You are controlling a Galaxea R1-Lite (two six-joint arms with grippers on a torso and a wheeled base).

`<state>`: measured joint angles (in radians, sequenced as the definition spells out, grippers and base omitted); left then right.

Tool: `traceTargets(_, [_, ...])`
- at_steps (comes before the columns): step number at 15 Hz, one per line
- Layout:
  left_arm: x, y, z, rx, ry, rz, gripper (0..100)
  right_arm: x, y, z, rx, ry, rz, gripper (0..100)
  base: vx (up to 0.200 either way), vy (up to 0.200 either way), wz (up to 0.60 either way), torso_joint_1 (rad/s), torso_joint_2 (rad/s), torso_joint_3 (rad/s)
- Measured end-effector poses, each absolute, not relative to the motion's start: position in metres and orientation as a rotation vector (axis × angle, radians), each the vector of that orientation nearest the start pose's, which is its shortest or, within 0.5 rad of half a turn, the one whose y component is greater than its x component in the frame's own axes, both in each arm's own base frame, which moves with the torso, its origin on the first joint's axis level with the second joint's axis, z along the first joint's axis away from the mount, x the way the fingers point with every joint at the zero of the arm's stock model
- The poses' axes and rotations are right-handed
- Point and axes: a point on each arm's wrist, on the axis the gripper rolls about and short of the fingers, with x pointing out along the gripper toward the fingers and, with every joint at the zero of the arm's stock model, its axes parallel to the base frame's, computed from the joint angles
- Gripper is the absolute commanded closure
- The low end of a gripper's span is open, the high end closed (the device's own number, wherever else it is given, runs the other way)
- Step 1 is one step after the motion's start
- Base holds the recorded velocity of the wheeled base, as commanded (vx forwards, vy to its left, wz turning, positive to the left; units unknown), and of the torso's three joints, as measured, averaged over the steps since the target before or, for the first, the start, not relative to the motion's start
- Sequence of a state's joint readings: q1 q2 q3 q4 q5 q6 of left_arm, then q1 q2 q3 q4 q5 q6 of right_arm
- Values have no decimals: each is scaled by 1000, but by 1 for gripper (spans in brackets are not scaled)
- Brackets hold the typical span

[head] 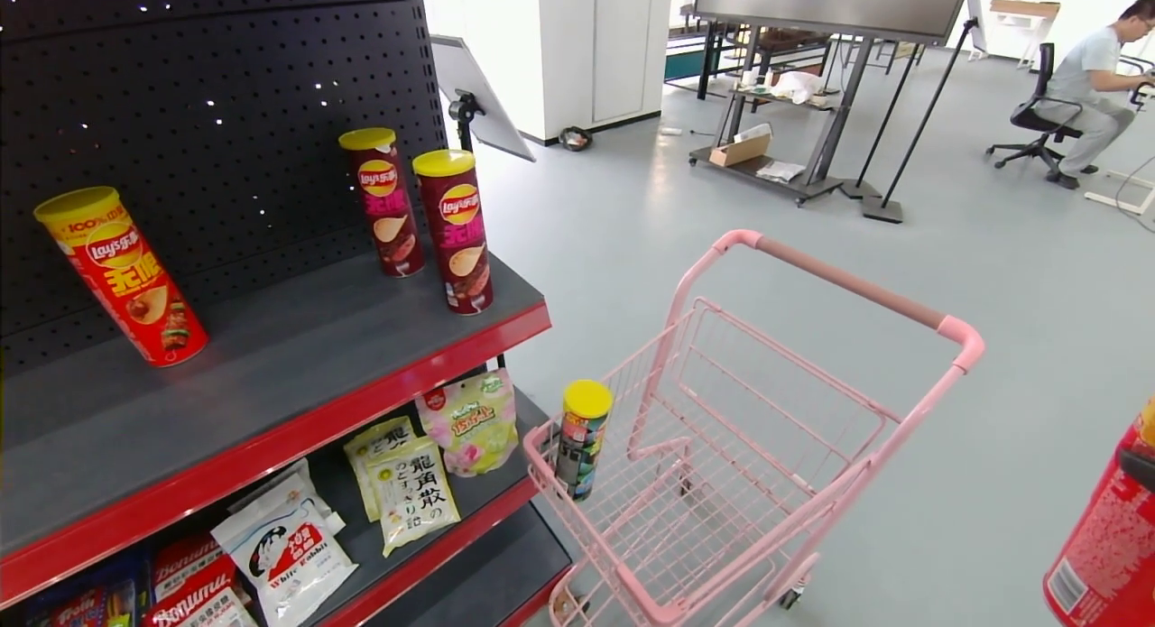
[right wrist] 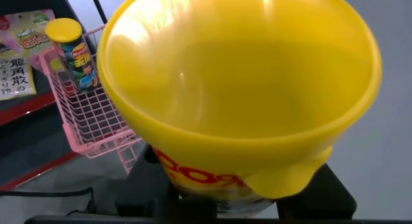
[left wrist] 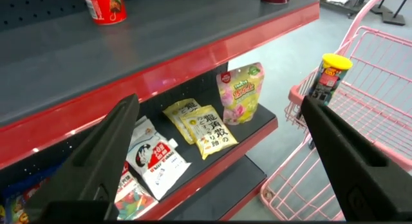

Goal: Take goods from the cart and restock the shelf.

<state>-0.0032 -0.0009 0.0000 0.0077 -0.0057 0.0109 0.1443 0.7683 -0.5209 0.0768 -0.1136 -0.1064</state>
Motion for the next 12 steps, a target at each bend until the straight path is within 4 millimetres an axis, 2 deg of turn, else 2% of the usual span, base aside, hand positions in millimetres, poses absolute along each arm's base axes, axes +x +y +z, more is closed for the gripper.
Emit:
traceTargets(5, [-23,0,75,11,7,-9,0,70,8,206,-157,325,49,100,0,0,0,161,-364,-201])
traceTargets(8, [-23,0,75,11,7,-9,0,70,7,203,-166,336,44,100,0,0,0,19,-56,-22])
traceTargets(12, [-23,0,75,12,7,-10,0,68,7,199,-181,341,42,100,0,0,600,4,-9,-4])
